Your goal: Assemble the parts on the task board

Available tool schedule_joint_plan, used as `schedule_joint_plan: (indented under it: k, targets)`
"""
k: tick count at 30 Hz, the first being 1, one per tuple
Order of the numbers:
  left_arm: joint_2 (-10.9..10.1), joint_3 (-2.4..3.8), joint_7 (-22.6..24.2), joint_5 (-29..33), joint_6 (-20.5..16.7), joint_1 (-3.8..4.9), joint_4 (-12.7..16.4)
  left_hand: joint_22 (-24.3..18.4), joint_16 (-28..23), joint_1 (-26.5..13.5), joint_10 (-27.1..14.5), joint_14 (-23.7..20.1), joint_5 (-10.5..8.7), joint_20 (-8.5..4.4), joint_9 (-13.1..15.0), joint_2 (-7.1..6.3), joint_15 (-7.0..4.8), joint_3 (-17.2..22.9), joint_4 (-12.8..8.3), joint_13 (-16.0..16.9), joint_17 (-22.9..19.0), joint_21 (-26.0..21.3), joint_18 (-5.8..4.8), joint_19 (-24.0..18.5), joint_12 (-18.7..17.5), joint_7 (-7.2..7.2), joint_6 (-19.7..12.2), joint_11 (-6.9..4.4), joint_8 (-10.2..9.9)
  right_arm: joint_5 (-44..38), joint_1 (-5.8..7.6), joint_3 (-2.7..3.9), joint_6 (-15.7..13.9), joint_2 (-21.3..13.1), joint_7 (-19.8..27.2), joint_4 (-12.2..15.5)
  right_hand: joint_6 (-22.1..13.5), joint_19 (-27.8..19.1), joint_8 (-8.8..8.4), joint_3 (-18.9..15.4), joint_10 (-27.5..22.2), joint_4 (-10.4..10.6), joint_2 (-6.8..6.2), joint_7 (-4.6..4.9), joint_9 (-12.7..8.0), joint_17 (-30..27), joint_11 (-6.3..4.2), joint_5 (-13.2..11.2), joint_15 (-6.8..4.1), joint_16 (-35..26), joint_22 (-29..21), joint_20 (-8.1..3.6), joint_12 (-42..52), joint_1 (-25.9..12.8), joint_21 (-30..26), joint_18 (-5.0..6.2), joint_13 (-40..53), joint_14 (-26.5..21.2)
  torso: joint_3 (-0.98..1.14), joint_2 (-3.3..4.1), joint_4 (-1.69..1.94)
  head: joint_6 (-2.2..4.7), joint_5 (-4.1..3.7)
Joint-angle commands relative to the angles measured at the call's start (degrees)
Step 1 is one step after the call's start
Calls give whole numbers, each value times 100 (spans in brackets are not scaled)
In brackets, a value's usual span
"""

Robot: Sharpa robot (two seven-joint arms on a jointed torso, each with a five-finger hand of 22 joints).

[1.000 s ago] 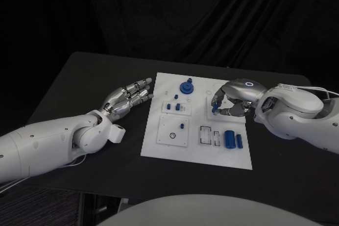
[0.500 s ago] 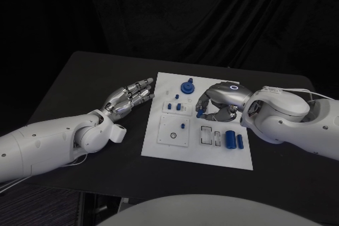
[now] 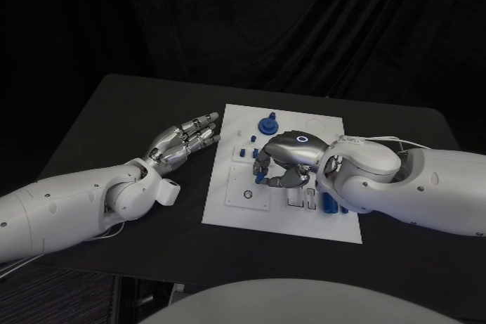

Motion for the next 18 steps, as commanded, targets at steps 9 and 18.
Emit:
schedule_joint_plan:
  k: [9,18]
  targets:
    - [36,5,315,13,90,-12,-18,3,31,57,-7,-9,35,39,-5,26,45,43,-11,0,2,18,-23,4,-11,25,-12,29,-3,-196,-235,4,-20,349,194,-212,-21,-40,203,23,-75,-59,58,-16,979,423,59,0,27,-20,1000,4,-81,3,-55,-23,-17,240,6,15,-16,-1,18]
    - [51,5,304,13,103,-14,-29,-1,31,60,-7,-9,33,40,-5,28,46,46,-12,0,2,17,-23,3,-11,27,-13,30,-2,-306,-345,4,19,454,148,-328,-28,-44,197,26,-79,-67,60,-12,983,416,62,0,30,-25,999,7,-86,6,-62,-21,-17,237,1,19,-12,-1,-7]
